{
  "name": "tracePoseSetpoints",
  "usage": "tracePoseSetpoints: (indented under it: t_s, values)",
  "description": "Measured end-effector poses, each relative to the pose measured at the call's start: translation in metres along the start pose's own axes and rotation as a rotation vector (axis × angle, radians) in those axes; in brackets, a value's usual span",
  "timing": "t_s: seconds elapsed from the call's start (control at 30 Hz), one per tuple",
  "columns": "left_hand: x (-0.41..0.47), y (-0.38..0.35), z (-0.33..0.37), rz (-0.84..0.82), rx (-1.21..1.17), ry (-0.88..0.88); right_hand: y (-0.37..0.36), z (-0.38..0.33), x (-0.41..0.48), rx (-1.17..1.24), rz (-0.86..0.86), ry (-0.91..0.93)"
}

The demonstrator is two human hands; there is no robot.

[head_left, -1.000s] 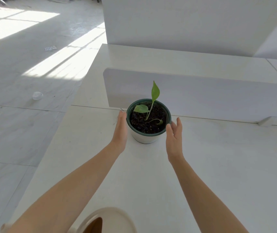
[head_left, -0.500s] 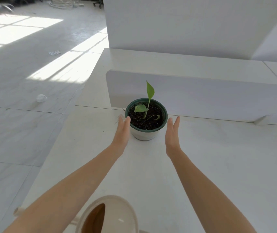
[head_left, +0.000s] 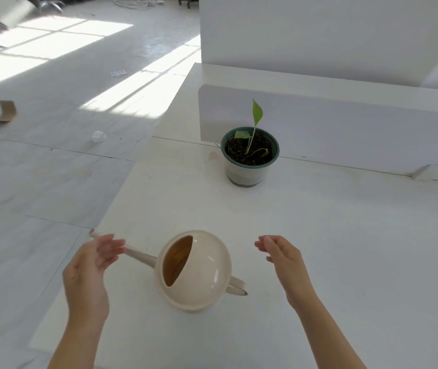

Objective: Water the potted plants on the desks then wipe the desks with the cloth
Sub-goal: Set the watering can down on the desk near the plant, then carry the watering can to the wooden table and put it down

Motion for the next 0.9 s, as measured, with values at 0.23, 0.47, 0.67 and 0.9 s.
tracePoseSetpoints:
  t_s: [0.23, 0.47, 0.67, 0.9]
  values:
    - [-0.011, 0.047, -0.062, 0.257, -0.046, 0.215, -0.038, 0.043, -0.039, -0.12, -0.128, -0.052]
    - [0.015, 0.019, -0.082, -0.036, -0.122, 0.371, -0.054, 0.053, -0.046, -0.169, -0.017, -0.07]
    - [0.034, -0.008, -0.067, -0.36, -0.117, 0.336, -0.063, 0.056, -0.056, -0.119, 0.164, -0.118]
    - [0.033, -0.02, -0.059, -0.578, -0.143, 0.347, -0.069, 0.056, -0.08, -0.082, 0.295, -0.164]
Point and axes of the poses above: each hand's wrist, its own x-axis towards the middle knuckle, its own y-axis out of the back of the hand, z = x × y, the point moved 7 cm from there along x, towards the middle knuckle, and after that the axes turned 3 degrees about x, right-handed, at the moved point
